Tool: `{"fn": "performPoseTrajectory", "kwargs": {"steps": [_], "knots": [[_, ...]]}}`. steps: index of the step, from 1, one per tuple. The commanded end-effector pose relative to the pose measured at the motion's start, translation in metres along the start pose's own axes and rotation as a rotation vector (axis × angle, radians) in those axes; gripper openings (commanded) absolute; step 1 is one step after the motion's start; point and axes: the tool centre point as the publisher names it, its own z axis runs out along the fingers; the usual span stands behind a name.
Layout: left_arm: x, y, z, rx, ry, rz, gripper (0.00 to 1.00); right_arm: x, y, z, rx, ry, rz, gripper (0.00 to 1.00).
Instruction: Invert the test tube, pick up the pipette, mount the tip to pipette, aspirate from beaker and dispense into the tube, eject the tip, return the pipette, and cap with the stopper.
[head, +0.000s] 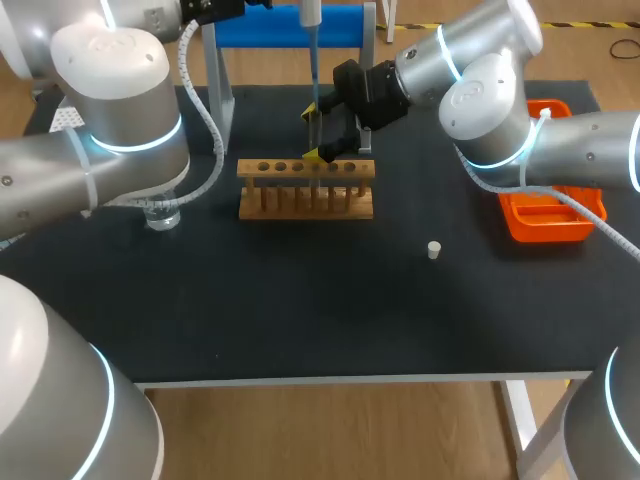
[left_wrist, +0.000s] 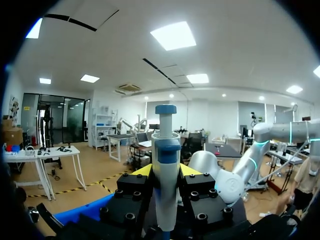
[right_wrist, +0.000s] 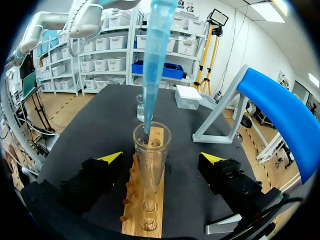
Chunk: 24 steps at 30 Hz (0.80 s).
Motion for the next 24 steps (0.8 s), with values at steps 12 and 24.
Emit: {"fn": "performPoseTrajectory", "kwargs": {"steps": [12, 24], "knots": [[-0.0024, 0.0099, -0.0007, 0.000, -0.009, -0.011, 0.00, -0.0010, 0.0000, -0.0012, 0.002, 0.004, 0.001, 1.00], [-0.0046, 0.0134, -0.0048, -0.030, -0.023, -0.012, 0.00, -0.0010, 0.0000, -0.0012, 0.002, 0.004, 0.001, 1.00]]}}
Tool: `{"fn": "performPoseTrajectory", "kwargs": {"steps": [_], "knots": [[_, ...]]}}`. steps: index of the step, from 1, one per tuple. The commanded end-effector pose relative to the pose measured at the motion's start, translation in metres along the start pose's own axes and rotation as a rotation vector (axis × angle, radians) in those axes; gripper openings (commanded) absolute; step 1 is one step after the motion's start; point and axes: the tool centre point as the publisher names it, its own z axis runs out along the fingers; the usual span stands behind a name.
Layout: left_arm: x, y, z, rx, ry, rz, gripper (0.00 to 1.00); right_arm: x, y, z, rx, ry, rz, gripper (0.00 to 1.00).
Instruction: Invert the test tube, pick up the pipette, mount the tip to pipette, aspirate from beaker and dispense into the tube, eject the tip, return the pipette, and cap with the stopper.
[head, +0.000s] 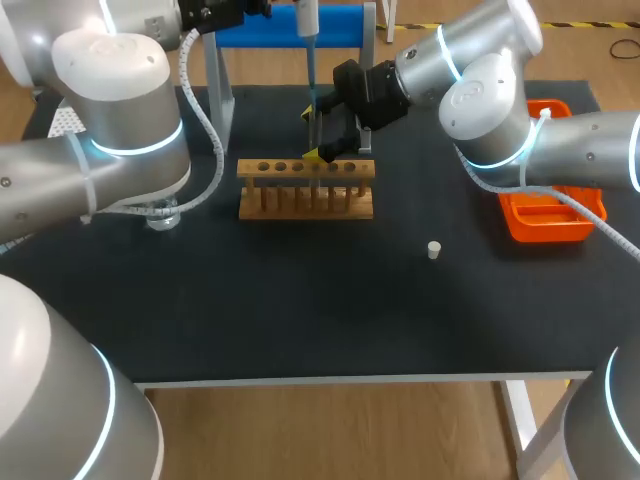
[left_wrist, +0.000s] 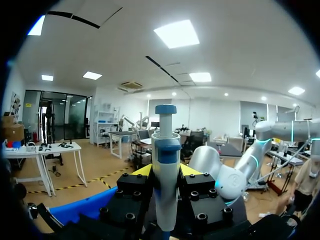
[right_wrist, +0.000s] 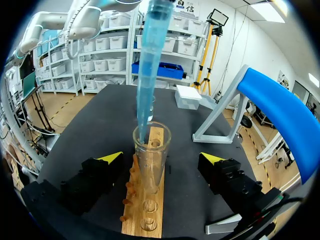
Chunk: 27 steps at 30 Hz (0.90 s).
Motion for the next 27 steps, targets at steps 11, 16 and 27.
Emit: {"fn": "performPoseTrajectory", "kwargs": {"steps": [11, 16, 27], "knots": [[-0.006, -0.001, -0.001, -0.012, -0.009, 0.017, 0.00, -0.001, 0.000, -0.001, 0.002, 0.004, 0.001, 1.00], [-0.009, -0.003, 0.002, -0.006, -0.010, 0.021, 0.00, -0.001, 0.000, -0.001, 0.002, 0.004, 0.001, 1.00], [-0.012, -0.004, 0.006, 0.014, -0.003, 0.019, 0.00, -0.001, 0.000, -0.001, 0.002, 0.004, 0.001, 1.00]]}}
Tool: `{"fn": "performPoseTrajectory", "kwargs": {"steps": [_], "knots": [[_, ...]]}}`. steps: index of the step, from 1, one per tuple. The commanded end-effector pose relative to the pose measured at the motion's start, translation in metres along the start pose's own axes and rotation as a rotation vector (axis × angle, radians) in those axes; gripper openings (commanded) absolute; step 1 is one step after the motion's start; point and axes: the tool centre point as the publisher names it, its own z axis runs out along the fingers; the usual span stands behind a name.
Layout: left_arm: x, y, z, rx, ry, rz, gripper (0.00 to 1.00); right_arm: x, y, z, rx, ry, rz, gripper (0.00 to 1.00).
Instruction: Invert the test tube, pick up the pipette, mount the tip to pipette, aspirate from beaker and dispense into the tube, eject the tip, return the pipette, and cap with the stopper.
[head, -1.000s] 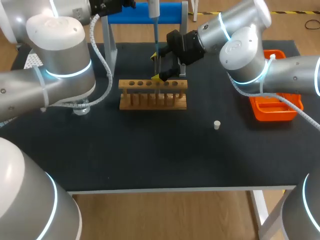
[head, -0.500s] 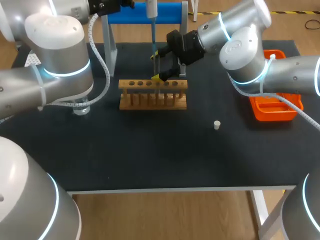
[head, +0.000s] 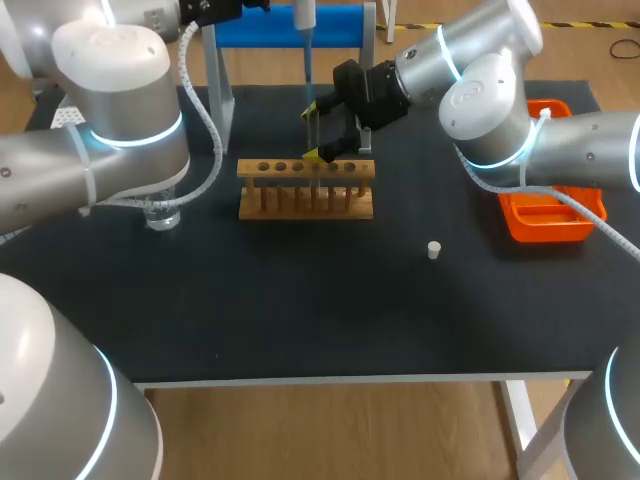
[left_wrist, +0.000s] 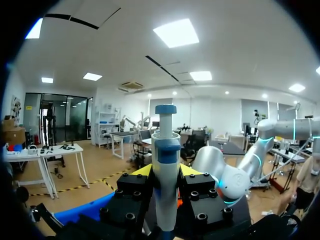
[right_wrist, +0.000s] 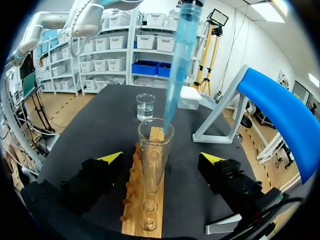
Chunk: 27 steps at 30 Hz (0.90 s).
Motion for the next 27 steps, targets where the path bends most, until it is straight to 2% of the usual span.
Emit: {"fn": "performPoseTrajectory", "kwargs": {"steps": [1, 12, 27], "knots": [[-0.0024, 0.0011, 0.0033, 0.016, 0.004, 0.001, 0.00, -0.0010, 0.0000, -0.0012, 0.002, 0.004, 0.001, 1.00], [0.0005, 0.0002, 0.0064, 0.022, 0.031, -0.012, 0.00, -0.0010, 0.0000, -0.0012, 0.002, 0.004, 0.001, 1.00], [0.0043, 0.0030, 0.0016, -0.034, 0.036, -0.018, 0.00, -0.0010, 0.0000, -0.0012, 0.002, 0.004, 0.001, 1.00]]}}
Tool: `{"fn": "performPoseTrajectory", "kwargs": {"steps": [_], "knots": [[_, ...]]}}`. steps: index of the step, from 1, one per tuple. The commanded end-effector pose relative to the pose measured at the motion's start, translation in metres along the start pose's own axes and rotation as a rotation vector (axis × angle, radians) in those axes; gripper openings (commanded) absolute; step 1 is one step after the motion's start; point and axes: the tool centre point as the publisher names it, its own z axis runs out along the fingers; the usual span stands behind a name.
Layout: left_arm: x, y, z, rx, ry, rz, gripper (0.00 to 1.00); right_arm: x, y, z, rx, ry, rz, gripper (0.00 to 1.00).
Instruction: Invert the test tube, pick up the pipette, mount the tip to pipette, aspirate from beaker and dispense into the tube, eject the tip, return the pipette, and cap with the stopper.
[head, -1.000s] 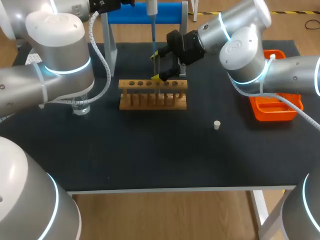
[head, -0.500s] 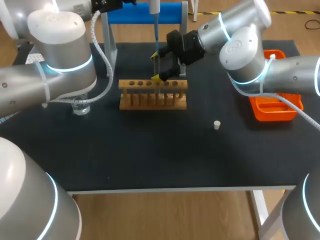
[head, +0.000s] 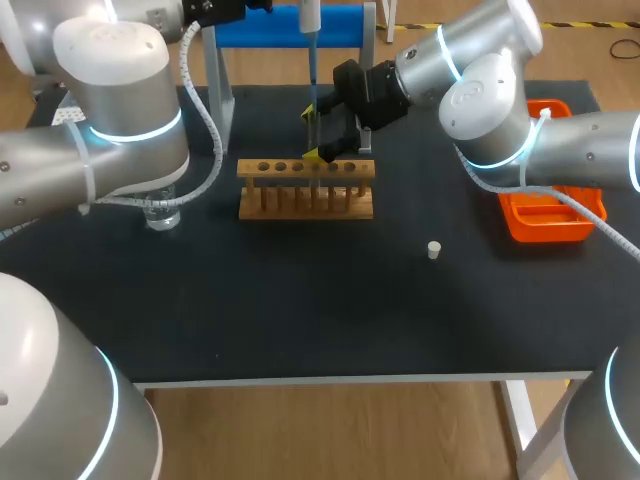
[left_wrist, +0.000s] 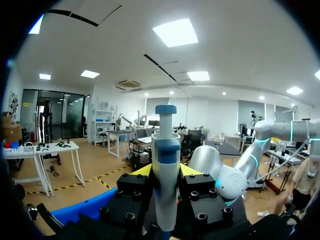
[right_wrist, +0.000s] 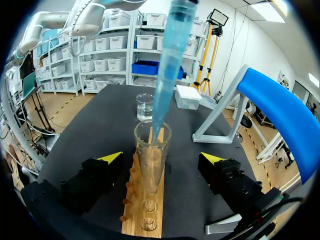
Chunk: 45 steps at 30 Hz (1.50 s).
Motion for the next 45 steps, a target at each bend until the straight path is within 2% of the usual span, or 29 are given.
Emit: {"fn": "performPoseTrajectory", "kwargs": {"steps": [1, 32, 45], "knots": [[0.000, -0.002, -0.003, -0.025, 0.001, 0.003, 0.00, -0.001, 0.000, -0.001, 0.002, 0.004, 0.001, 1.00], [-0.001, 0.020, -0.001, 0.045, 0.014, 0.010, 0.00, -0.001, 0.000, -0.001, 0.002, 0.004, 0.001, 1.00], [-0.001, 0.030, -0.002, 0.034, 0.009, 0.022, 0.00, -0.001, 0.000, -0.001, 0.002, 0.004, 0.001, 1.00]]}}
